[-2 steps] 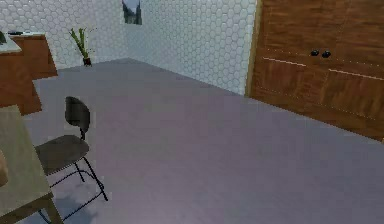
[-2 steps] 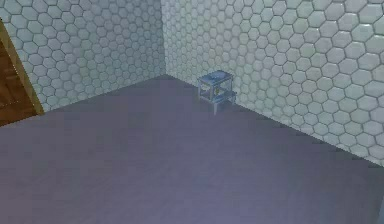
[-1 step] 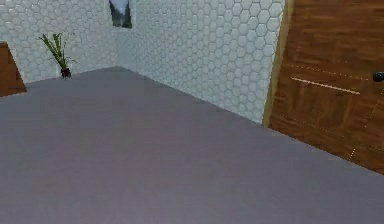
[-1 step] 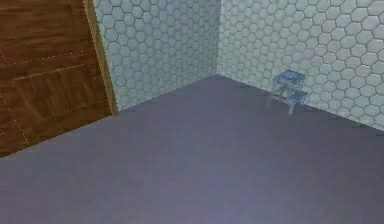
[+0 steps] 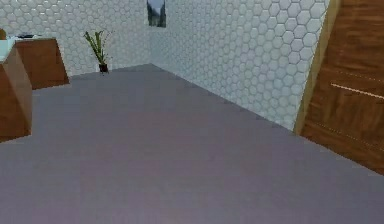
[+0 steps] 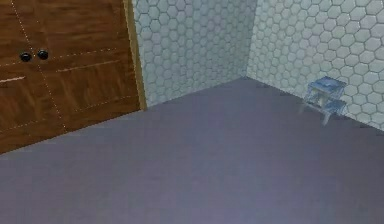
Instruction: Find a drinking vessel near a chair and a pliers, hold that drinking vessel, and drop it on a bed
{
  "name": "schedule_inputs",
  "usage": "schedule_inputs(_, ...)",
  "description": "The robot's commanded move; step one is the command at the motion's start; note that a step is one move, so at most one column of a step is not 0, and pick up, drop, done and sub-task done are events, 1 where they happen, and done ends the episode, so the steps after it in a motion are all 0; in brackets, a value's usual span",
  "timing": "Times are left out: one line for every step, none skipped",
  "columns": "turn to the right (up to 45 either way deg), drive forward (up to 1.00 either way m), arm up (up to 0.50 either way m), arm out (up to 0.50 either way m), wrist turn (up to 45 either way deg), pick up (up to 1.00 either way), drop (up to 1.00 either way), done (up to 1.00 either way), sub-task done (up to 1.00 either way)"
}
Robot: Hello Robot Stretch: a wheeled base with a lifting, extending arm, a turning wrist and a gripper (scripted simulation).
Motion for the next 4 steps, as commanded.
schedule_inputs(0.0,0.3,0.0,0.0,0.0,0.0,0.0,0.0,0.0)
schedule_inputs(-33.0,0.0,0.0,0.0,0.0,0.0,0.0,0.0,0.0)
schedule_inputs(0.0,1.0,0.0,0.0,0.0,0.0,0.0,0.0,0.0)
schedule_inputs(-39.0,0.0,0.0,0.0,0.0,0.0,0.0,0.0,0.0)
